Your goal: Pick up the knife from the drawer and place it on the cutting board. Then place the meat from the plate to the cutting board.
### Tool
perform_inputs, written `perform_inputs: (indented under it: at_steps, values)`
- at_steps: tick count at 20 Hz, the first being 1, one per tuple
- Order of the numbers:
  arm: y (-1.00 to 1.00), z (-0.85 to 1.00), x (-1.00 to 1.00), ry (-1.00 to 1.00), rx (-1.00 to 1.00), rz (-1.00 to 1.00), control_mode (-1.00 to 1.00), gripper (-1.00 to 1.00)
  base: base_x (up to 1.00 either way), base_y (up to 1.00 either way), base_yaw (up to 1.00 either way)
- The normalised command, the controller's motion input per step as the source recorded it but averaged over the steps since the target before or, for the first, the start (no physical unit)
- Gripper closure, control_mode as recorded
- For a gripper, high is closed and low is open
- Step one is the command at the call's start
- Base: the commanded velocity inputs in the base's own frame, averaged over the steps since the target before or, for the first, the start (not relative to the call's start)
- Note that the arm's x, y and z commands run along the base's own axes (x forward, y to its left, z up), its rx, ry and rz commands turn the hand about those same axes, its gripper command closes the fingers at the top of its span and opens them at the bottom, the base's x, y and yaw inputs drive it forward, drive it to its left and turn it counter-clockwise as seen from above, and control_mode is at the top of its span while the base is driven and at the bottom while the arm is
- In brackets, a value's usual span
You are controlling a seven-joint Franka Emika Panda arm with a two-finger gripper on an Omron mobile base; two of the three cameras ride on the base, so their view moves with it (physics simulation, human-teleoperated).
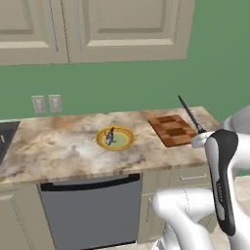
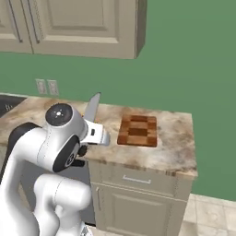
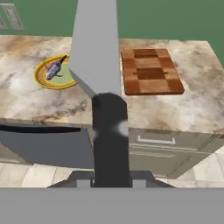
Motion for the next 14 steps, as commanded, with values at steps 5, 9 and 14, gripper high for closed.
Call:
perform_inputs:
  at_steps: [5,9,14]
  values:
    - [0.00,0.00,0.00,0.00,0.00,0.00,1.00,1.00,0.65,-0.75,0.14]
    - [0.00,0.00,0.00,0.00,0.00,0.00,1.00,1.00,0.22,-0.92,0.14]
    - [0.00,0.00,0.00,0.00,0.00,0.00,1.00,1.00,0.24,-0.19,0.07]
